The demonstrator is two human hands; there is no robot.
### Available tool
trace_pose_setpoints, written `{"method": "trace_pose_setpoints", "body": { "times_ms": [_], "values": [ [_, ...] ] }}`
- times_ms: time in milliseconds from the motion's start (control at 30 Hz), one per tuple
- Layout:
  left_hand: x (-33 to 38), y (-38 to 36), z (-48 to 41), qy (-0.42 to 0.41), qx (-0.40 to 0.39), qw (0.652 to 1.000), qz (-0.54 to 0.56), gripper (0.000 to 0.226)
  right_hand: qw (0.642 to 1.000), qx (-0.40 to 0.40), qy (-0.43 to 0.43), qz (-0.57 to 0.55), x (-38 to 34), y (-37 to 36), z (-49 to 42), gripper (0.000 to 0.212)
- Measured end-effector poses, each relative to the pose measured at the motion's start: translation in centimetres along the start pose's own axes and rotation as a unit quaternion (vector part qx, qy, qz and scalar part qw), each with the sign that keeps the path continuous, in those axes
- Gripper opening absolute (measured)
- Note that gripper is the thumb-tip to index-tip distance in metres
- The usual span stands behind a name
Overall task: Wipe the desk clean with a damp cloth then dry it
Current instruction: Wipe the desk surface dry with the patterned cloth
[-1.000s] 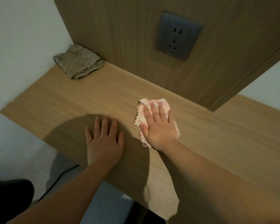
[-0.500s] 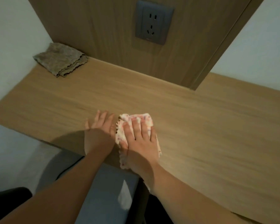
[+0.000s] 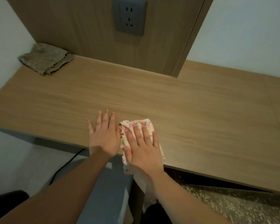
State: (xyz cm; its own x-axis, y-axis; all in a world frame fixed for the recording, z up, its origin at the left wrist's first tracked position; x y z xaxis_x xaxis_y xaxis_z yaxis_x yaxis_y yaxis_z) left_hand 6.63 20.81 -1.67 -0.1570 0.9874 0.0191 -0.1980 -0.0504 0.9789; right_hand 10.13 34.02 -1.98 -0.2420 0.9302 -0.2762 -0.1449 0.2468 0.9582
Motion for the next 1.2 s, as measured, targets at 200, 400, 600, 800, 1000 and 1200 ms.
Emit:
{"method": "trace_pose_setpoints", "body": {
  "times_ms": [200,400,600,800,1000,1200],
  "values": [
    [0.9,0.2,0.5,-0.013,0.017,1.0,0.015,0.055,0.967,0.004,-0.253,0.033,14.9,4.7,4.3,0.065],
    [6.0,0.5,0.8,-0.024,0.002,1.0,0.017,0.052,0.992,0.013,-0.12,0.023,9.0,2.2,3.2,0.059],
    [11.5,1.8,-1.2,-0.147,0.03,0.989,0.01,0.052,0.996,-0.025,-0.041,0.078,14.8,4.0,1.9,0.064],
    [14.6,2.5,-7.8,-0.099,0.021,0.994,0.035,0.054,0.997,-0.019,-0.064,0.046,14.4,3.4,1.0,0.059],
    [15.2,1.0,-8.5,-0.087,0.021,0.996,-0.001,0.057,0.996,-0.016,0.017,0.085,17.4,5.0,-4.8,0.057],
    [15.1,0.9,-8.2,-0.082,0.07,0.994,0.0,0.07,0.994,-0.031,-0.104,0.011,21.1,7.8,-18.8,0.054]
  ]
}}
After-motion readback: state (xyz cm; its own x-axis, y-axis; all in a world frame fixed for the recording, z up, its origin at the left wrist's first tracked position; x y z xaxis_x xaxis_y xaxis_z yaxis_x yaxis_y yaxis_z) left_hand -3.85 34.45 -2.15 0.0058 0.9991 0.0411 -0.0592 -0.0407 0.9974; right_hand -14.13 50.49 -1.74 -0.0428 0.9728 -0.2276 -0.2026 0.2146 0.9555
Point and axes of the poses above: each hand's wrist, its own z-axis away from the middle knuckle, its own y-axis out of the back of the hand, x = y × z, the point moved 1 cm from there along -z, towards the middle knuckle, and after that the axes turned 5 degrees about -z, right-handed, at the moved point
